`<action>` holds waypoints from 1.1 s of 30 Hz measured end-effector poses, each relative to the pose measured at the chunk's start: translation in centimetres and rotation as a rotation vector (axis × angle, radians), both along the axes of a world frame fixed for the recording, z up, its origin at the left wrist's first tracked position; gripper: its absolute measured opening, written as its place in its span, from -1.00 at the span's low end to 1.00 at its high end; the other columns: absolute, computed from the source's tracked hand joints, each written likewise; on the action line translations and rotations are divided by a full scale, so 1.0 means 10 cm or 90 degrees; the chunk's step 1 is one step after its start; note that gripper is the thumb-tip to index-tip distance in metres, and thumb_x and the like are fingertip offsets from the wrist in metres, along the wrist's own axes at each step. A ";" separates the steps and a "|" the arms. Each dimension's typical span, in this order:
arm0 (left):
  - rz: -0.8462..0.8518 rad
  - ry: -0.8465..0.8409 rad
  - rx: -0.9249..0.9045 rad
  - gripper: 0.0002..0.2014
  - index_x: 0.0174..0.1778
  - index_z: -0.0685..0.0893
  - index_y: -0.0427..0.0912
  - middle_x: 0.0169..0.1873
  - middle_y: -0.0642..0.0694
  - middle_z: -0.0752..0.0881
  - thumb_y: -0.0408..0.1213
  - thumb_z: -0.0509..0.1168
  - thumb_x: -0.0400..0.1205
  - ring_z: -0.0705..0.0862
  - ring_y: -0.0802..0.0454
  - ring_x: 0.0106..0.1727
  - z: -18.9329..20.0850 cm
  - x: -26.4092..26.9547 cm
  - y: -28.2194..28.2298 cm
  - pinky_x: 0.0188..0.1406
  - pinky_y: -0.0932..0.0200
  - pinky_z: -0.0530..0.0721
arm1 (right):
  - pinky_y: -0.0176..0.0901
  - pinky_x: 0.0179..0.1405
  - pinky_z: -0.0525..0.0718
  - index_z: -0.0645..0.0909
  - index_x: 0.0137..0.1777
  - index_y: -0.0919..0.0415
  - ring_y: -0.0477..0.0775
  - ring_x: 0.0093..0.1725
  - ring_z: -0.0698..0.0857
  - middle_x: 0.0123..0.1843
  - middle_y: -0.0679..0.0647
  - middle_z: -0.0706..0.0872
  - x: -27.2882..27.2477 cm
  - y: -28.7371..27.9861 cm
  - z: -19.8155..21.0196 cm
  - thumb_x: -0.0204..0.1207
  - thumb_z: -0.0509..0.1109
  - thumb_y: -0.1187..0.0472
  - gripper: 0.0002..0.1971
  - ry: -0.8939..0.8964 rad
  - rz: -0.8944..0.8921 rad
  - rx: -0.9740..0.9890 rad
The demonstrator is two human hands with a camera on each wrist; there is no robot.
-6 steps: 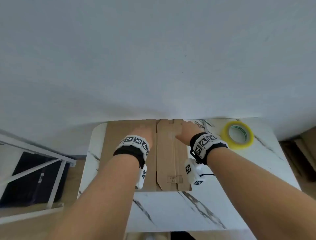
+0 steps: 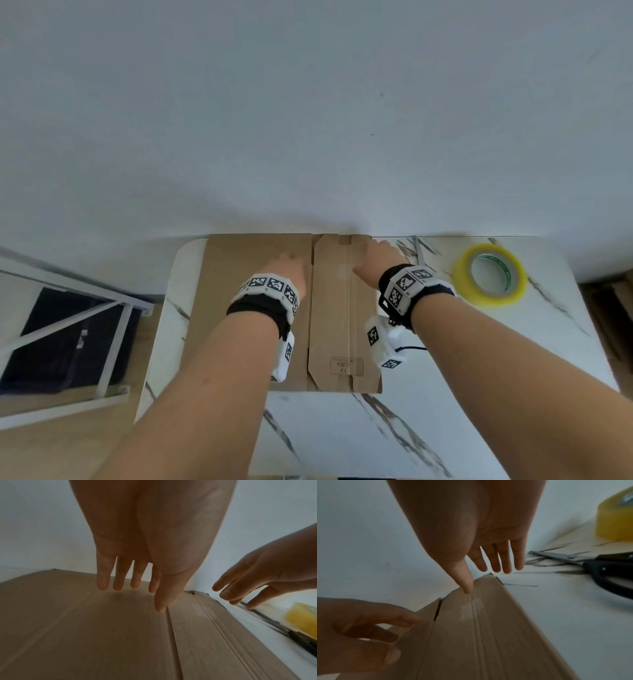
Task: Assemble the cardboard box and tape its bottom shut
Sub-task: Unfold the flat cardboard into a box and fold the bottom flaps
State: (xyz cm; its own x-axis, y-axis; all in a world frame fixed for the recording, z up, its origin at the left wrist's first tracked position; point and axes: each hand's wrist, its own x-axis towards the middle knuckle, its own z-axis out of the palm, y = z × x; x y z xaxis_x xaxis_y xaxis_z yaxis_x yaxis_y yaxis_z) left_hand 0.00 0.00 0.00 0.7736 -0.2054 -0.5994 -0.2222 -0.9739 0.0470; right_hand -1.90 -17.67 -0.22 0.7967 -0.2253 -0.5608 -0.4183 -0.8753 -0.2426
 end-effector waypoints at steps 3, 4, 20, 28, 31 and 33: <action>-0.004 0.014 -0.001 -0.54 0.48 0.47 -0.11 0.44 -0.17 0.42 -0.39 0.17 0.62 0.61 -0.22 0.28 0.00 0.01 -0.04 0.16 0.01 0.65 | -0.01 0.26 0.53 0.31 0.53 0.20 0.27 0.40 0.50 0.41 0.25 0.48 0.07 -0.03 -0.09 0.59 0.27 0.19 -0.49 0.013 -0.018 -0.013; -0.002 0.017 0.003 -0.52 0.48 0.47 -0.10 0.43 -0.17 0.42 -0.42 0.16 0.60 0.62 -0.22 0.26 0.00 0.02 -0.04 0.14 0.02 0.67 | -0.02 0.27 0.52 0.32 0.52 0.20 0.27 0.40 0.49 0.41 0.26 0.48 0.09 -0.03 -0.11 0.58 0.26 0.21 -0.50 0.009 -0.022 -0.016; 0.068 -0.038 -0.075 -0.44 0.59 0.32 -0.03 0.49 -0.20 0.41 -0.43 0.13 0.65 0.58 -0.26 0.35 0.06 0.05 0.13 0.26 -0.03 0.63 | -0.07 -0.15 0.51 0.38 0.38 0.38 0.22 -0.02 0.55 0.41 0.30 0.39 0.10 0.05 0.06 0.54 0.22 0.39 -0.61 -0.080 -0.206 0.090; 0.002 -0.256 -0.107 -0.35 0.61 0.23 -0.14 0.60 -0.16 0.26 -0.43 0.23 0.58 0.27 -0.18 0.59 0.54 0.01 0.38 0.54 -0.07 0.35 | -0.03 0.21 0.52 0.39 0.38 0.30 0.26 0.32 0.51 0.33 0.22 0.48 -0.22 0.14 0.52 0.45 0.25 0.43 -0.54 -0.211 -0.153 0.035; -0.044 -0.311 -0.076 -0.37 0.59 0.26 -0.17 0.53 -0.16 0.39 -0.38 0.26 0.58 0.33 -0.15 0.56 0.79 -0.07 0.48 0.55 -0.06 0.31 | -0.08 -0.05 0.52 0.39 0.35 0.29 0.22 0.17 0.60 0.29 0.20 0.47 -0.41 0.22 0.74 0.45 0.28 0.45 -0.55 -0.266 -0.150 0.063; -0.056 -0.342 -0.063 -0.47 0.50 0.39 -0.18 0.41 -0.17 0.49 -0.37 0.27 0.57 0.43 -0.17 0.45 0.96 -0.17 0.55 0.43 -0.04 0.40 | -0.10 -0.11 0.47 0.39 0.35 0.28 0.21 0.13 0.61 0.29 0.19 0.47 -0.54 0.27 0.89 0.47 0.31 0.44 -0.56 -0.296 -0.148 0.060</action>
